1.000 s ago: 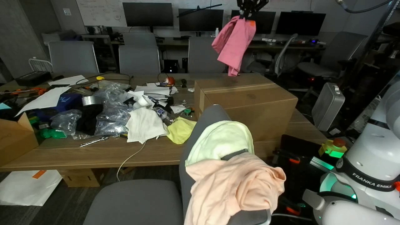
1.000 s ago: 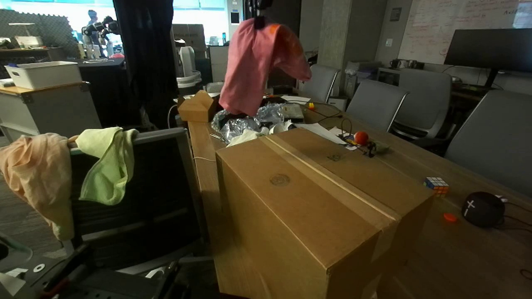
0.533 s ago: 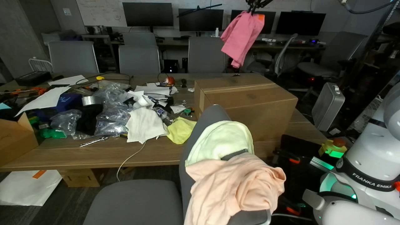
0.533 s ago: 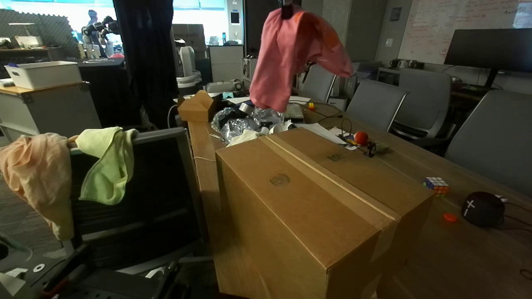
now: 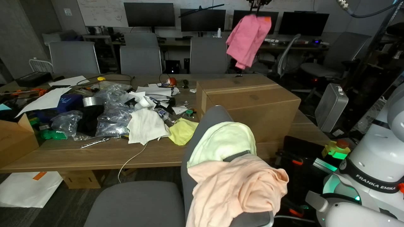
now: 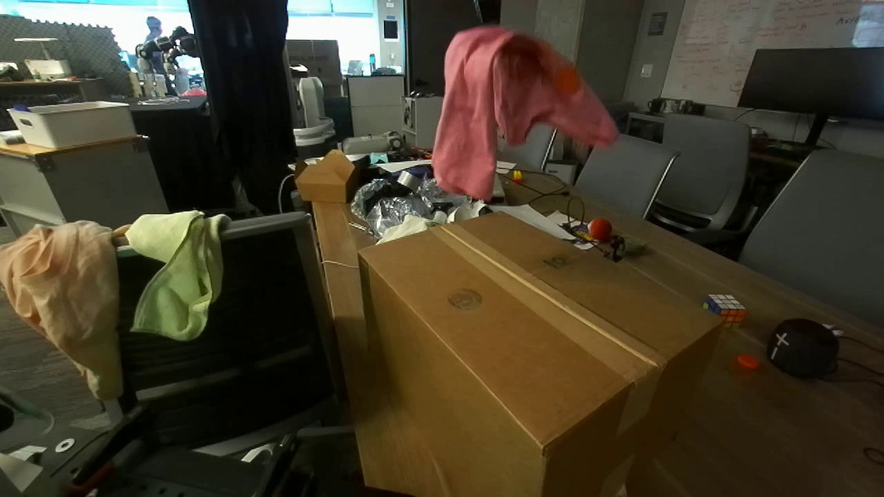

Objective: Remove the t-shirts and yellow towel from the backrest of the grey chair and place them on top of the brown box

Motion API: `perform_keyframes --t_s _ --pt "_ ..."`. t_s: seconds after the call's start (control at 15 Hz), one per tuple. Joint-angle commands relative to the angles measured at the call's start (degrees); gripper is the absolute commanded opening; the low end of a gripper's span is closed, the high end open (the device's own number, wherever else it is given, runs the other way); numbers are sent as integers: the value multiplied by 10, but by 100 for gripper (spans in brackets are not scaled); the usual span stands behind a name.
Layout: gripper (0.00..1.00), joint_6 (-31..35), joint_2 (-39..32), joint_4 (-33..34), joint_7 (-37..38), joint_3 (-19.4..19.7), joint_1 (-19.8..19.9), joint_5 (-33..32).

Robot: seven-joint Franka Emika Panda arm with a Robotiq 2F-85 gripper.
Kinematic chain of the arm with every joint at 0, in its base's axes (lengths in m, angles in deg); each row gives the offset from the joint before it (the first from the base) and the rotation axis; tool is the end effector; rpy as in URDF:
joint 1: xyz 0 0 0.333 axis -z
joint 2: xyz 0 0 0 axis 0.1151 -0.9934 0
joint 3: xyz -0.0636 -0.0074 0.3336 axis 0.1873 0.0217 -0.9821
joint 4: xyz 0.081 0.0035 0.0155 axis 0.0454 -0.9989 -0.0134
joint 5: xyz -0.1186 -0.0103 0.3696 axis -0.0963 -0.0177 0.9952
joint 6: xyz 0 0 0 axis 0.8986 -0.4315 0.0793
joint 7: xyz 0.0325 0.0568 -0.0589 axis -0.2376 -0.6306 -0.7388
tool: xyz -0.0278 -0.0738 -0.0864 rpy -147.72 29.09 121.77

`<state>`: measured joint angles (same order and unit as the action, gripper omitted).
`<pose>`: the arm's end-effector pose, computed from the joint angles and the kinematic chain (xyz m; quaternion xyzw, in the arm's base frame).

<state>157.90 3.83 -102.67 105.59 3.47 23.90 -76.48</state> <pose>0.4419 -0.2349 0.6624 0.7694 -0.6078 0.1870 0.0603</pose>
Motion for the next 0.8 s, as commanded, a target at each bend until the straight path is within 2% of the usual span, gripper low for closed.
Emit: perform_keyframes --t_s 0.0,0.13,0.33,0.53,0.73 --pt "60 -26 -16 25 26 -5 -3 -27" --pt "75 -37 -21 25 25 -4 -5 -28" --pt "97 -67 -24 20 -22 -3 -21 -8" --pt "100 -99 -20 7 -86 -12 -48 5" --pt "100 -126 -12 -18 -118 -40 -82 9"
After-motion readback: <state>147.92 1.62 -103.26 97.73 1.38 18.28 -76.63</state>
